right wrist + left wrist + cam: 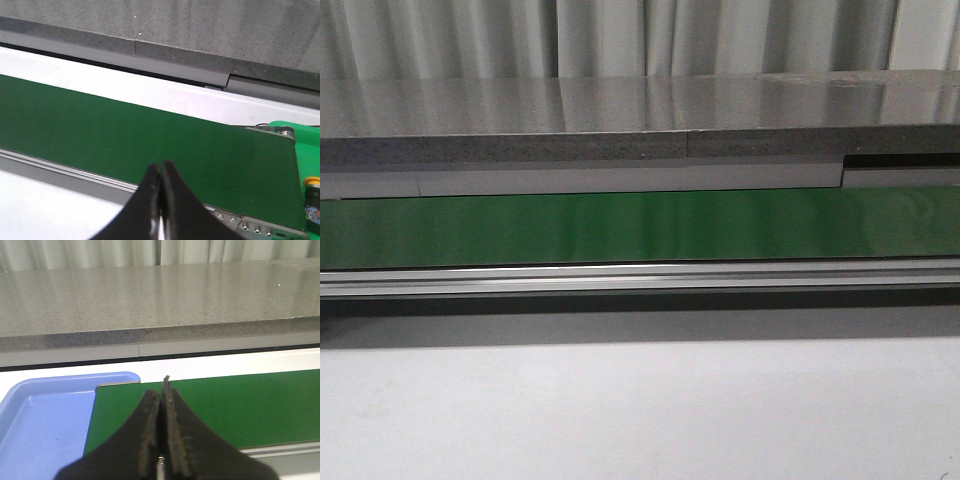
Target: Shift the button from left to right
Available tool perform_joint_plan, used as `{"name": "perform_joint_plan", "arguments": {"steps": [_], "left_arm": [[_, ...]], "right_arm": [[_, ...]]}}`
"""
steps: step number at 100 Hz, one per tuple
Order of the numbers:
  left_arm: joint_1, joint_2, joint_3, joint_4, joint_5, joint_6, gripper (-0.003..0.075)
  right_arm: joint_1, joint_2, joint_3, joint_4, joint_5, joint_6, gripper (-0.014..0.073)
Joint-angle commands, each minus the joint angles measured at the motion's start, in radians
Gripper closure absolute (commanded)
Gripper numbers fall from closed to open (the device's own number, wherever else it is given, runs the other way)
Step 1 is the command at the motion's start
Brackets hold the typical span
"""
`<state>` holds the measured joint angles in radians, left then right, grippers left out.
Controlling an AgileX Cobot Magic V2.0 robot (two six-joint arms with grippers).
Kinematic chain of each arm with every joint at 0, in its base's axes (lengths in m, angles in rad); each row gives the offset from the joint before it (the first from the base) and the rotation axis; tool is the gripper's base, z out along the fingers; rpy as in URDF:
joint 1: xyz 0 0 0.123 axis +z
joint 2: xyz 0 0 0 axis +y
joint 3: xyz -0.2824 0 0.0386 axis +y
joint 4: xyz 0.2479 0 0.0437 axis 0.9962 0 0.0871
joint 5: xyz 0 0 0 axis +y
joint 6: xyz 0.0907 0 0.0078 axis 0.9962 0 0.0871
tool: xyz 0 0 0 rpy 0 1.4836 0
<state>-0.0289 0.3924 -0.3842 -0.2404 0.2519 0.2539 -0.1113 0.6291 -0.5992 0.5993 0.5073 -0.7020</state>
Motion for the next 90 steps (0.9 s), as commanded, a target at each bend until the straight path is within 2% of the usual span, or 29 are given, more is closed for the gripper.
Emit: {"name": "perform_joint_plan", "arguments": {"steps": [1, 11, 23, 46, 58, 71, 90], "left_arm": [[-0.004, 0.005, -0.030, -0.012, -0.080, -0.004, 0.0740], [-0.004, 0.005, -0.030, -0.012, -0.080, -0.004, 0.0740], [-0.004, 0.005, -0.030, -0.012, -0.080, -0.004, 0.0740], [-0.004, 0.005, -0.030, -0.012, -0.080, -0.004, 0.0740], [-0.004, 0.005, -0.030, -0.012, -0.080, -0.004, 0.0740], [-0.004, 0.005, -0.030, -0.012, -0.080, -0.004, 0.0740], [-0.004, 0.005, -0.030, -0.012, -0.080, -0.004, 0.0740]], "right_arm": [[-0.001, -0.003, -0.023, 0.039, -0.051, -0.005, 0.0662], [0.000, -0.007, -0.023, 0.047, -0.051, 0.001, 0.0662], [0.000, -0.031, -0.023, -0.005, -0.052, 0.084, 0.0662], [0.001, -0.140, -0.007, -0.290, -0.054, 0.375, 0.0662], [0.035, -0.205, 0.029, -0.424, -0.077, 0.508, 0.0662], [0.092, -0.269, 0.093, -0.492, -0.141, 0.561, 0.0662], [0.155, -0.382, 0.237, -0.513, -0.317, 0.566, 0.0662]]}}
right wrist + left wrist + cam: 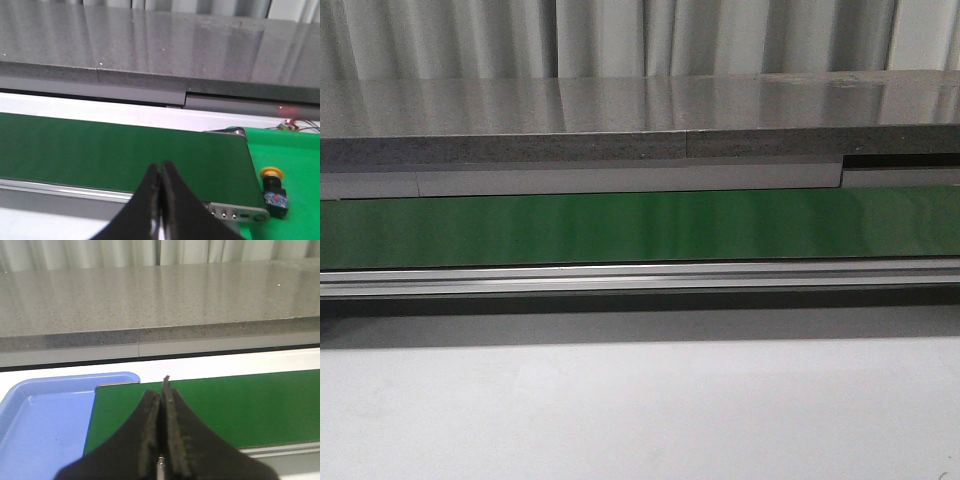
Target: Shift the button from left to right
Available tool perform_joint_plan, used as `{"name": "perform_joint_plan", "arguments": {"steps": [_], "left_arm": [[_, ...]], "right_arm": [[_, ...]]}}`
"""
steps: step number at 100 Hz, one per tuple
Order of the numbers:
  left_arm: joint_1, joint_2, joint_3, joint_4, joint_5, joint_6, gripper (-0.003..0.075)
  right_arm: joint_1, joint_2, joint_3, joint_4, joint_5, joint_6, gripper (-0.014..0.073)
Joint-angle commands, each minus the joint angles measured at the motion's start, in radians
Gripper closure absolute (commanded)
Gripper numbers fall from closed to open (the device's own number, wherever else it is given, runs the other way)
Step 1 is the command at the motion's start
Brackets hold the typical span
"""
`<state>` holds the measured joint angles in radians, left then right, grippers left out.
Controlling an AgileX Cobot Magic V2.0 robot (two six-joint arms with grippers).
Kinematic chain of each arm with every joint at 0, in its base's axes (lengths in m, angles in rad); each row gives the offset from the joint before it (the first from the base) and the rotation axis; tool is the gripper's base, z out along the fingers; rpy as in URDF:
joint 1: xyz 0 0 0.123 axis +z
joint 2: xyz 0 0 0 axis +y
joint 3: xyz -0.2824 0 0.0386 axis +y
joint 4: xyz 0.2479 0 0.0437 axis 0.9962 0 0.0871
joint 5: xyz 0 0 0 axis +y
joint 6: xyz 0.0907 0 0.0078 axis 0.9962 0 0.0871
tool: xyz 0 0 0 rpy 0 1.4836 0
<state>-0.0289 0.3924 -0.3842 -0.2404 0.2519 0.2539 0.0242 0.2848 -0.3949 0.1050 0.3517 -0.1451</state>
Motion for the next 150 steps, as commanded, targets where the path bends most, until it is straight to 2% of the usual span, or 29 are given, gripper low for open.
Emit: {"name": "perform_joint_plan", "arguments": {"steps": [1, 21, 46, 107, 150], "left_arm": [[-0.004, 0.005, -0.030, -0.012, -0.080, -0.004, 0.0740], [-0.004, 0.005, -0.030, -0.012, -0.080, -0.004, 0.0740], [-0.004, 0.005, -0.030, -0.012, -0.080, -0.004, 0.0740], [-0.004, 0.005, -0.030, -0.012, -0.080, -0.004, 0.0740], [-0.004, 0.005, -0.030, -0.012, -0.080, -0.004, 0.0740]], "right_arm": [[0.020, -0.046, 0.045, -0.020, -0.168, 0.012, 0.0662], [0.022, -0.160, 0.210, -0.053, -0.303, 0.087, 0.0662], [0.022, -0.287, 0.319, -0.055, -0.316, 0.087, 0.0662], [0.022, -0.317, 0.408, -0.055, -0.339, 0.103, 0.0662], [0.022, -0.317, 0.408, -0.056, -0.339, 0.107, 0.0662]]}}
